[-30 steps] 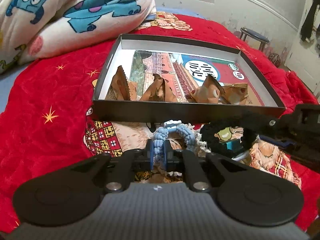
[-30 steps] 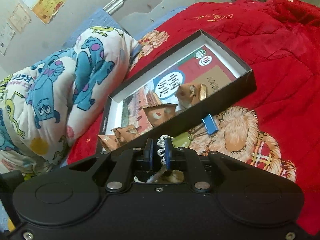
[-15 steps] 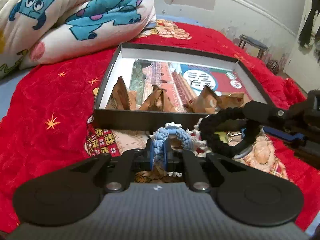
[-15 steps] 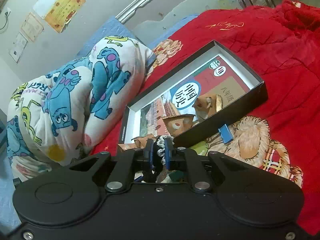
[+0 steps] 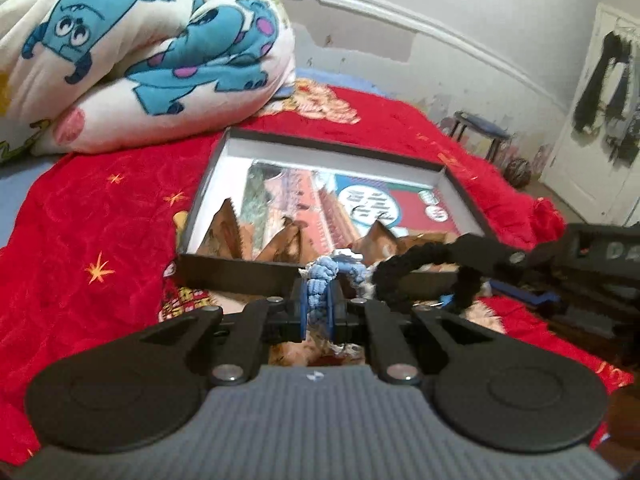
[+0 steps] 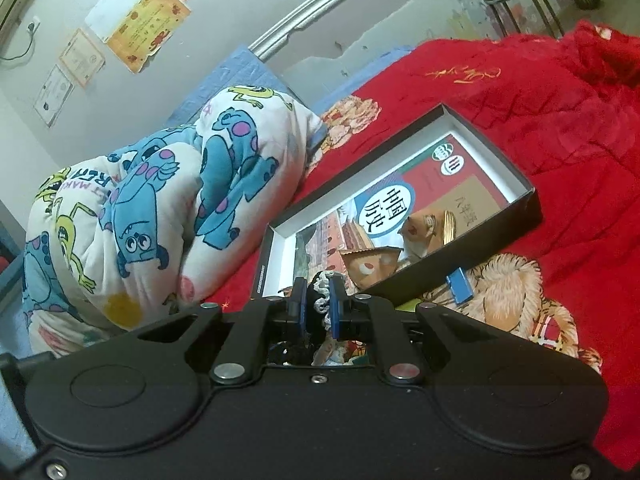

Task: Organize objects
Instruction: 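Lift both held items and carry them toward the black box lid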

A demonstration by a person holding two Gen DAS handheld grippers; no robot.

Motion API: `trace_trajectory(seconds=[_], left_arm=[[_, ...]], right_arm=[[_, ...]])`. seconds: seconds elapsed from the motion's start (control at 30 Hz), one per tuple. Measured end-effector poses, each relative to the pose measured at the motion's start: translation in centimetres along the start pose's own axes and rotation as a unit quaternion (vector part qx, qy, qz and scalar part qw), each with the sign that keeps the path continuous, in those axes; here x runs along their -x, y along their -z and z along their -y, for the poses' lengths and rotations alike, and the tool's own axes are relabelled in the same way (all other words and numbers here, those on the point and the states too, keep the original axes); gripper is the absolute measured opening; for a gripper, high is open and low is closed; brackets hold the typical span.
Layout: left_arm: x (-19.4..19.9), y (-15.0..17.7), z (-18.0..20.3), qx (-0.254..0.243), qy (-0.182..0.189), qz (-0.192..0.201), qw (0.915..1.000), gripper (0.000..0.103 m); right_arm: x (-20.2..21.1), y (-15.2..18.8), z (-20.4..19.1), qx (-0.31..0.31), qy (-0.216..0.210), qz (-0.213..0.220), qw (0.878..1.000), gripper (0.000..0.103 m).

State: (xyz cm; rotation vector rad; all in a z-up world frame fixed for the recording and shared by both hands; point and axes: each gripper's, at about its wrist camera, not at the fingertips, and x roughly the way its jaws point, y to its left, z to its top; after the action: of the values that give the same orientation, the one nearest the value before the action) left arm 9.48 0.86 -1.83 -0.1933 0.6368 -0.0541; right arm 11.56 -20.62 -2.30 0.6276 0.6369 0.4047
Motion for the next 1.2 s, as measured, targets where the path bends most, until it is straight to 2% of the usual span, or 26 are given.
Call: trace_trajectory(seconds=[0.63, 1.03, 1.2], left_arm=[[2.4, -1.0, -0.2, 0.015, 0.02, 0.048, 0.9985, 0.012], [2.7, -1.6, -0.6, 0.02, 0.019, 0.071, 0.9971, 0.012], [3.2, -2.0, -0.9, 0.039, 0.05, 0.086, 0.9943, 0.012]], right_arm=[[0.9, -1.3, -0.5, -0.003, -0.046, 0.012, 0.999, 0.012], [0.5, -2.5, -0.7, 0.008, -0.064, 0.011, 0.998, 0.012], [0.5, -2.7, -0.9, 0.017, -0.08, 0.016, 0.996, 0.011]])
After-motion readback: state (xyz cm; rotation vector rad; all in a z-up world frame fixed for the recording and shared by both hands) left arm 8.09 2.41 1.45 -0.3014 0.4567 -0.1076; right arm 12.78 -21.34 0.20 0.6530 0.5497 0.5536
